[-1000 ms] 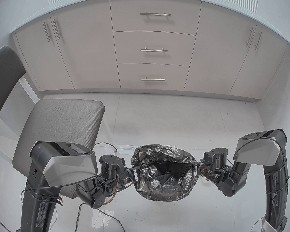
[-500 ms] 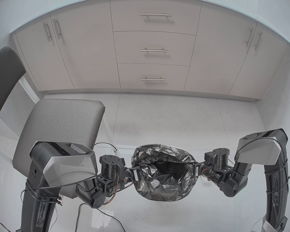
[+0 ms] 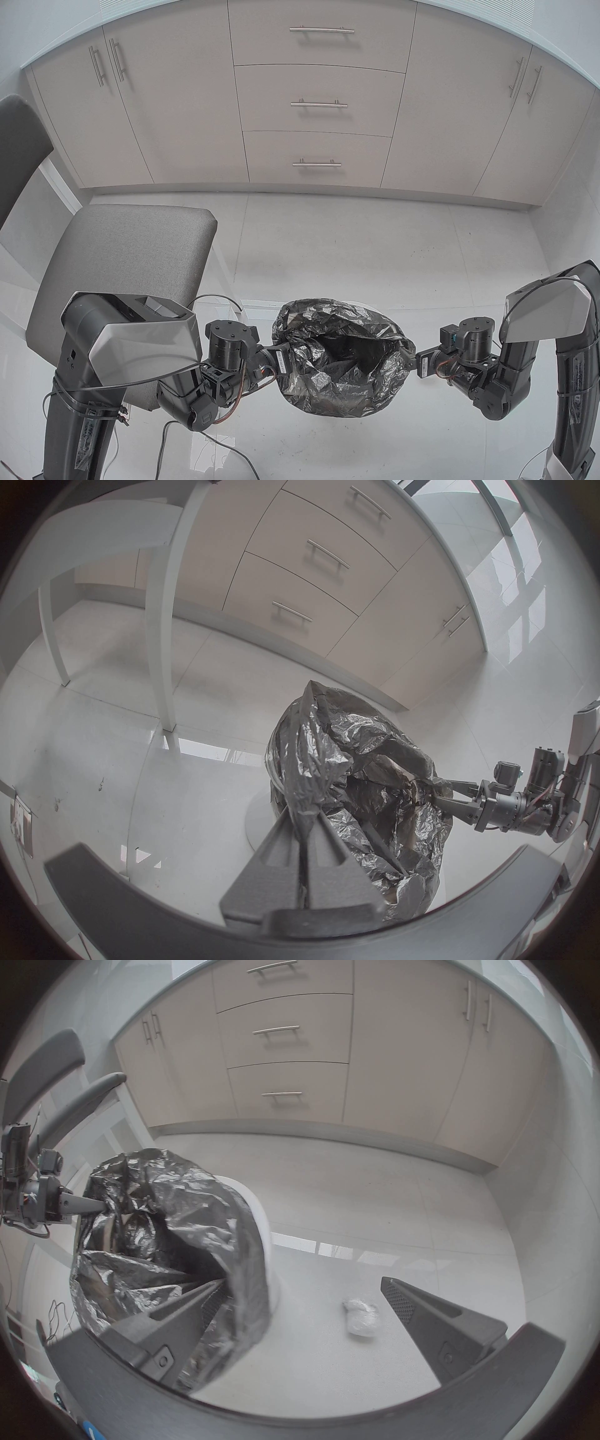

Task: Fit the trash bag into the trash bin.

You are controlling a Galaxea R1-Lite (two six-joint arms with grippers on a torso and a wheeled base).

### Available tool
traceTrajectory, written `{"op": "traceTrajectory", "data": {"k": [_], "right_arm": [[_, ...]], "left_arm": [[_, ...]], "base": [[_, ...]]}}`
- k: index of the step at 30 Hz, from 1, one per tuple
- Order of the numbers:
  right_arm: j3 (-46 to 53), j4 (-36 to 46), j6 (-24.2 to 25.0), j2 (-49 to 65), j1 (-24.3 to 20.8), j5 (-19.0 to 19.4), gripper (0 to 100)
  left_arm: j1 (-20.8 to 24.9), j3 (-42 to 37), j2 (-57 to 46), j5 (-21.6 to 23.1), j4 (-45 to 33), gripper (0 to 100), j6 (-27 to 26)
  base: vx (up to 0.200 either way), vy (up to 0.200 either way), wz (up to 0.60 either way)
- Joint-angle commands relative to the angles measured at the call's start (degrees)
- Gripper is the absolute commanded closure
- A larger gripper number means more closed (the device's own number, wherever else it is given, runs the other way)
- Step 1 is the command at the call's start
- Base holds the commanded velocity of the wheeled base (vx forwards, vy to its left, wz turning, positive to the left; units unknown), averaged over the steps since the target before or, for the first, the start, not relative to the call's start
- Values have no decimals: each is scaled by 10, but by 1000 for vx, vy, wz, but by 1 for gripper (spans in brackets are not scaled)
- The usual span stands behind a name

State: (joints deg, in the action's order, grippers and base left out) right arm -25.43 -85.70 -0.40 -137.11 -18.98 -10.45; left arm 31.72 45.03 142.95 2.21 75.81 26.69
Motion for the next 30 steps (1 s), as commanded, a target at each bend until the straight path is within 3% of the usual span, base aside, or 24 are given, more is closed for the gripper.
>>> {"op": "traceTrajectory", "data": {"k": [1,24,30], "right_arm": [[12,-10,-3,-13,26,0,0],[-17,-19,-7,-60,44,5,0],[29,-43,-7,1,-1,1,0]], "left_arm": [[0,-2,0,0,2,100,0],[0,-3,1,0,6,100,0],[1,-3,1,0,8,100,0]], "base": [[0,0,0],[0,0,0],[0,0,0]]}}
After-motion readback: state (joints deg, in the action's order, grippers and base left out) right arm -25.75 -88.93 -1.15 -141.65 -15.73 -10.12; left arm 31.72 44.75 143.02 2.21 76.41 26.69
